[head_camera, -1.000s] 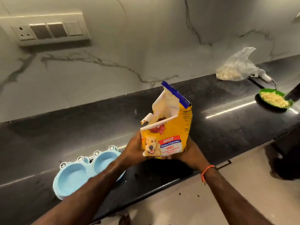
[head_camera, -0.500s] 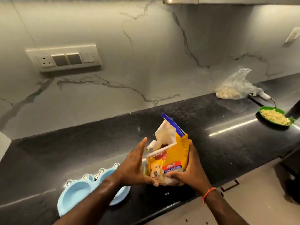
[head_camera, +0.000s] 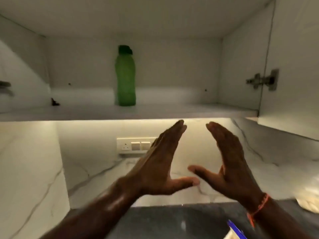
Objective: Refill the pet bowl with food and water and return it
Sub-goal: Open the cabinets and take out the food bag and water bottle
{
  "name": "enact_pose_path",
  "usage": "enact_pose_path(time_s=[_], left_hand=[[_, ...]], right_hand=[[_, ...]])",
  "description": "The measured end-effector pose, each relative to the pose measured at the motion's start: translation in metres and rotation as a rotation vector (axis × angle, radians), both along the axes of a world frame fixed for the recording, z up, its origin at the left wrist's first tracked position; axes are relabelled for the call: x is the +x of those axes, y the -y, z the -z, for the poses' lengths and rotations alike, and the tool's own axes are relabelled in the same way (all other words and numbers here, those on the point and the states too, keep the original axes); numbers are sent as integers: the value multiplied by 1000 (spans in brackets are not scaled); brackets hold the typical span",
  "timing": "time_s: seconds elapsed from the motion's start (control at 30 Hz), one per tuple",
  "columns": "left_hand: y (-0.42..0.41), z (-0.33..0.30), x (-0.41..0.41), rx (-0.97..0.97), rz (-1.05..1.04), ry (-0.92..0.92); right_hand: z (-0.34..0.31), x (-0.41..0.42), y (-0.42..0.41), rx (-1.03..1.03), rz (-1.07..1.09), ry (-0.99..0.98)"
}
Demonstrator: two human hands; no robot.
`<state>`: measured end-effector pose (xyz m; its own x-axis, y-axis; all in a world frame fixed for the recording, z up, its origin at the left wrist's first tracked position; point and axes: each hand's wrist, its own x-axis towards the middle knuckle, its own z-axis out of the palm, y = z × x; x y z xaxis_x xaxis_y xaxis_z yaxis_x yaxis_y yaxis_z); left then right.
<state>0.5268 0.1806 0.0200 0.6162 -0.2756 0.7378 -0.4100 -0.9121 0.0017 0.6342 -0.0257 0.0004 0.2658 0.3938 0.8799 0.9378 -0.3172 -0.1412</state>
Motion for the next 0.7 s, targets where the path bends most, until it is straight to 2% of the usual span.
enact_pose_path(time_s=[0.13,0.3,0.43,0.57,0.7], left_hand=[[-37,-80,-10,21,-37,140],[-97,-147,-3,-145,-133,99],[-159,-181,20,-159,-327,22],[-216,-198,47,-129,-468,-83],[-266,-203,80,-168,-575,-261]], right_hand=[[-84,5,-50,41,-34,133],[-156,25,-121,-52,-16,37],[-190,53,-183,-203,20,-66],[-215,87,-239,-460,82,-170],[-231,119,-291,-622,126,-356]])
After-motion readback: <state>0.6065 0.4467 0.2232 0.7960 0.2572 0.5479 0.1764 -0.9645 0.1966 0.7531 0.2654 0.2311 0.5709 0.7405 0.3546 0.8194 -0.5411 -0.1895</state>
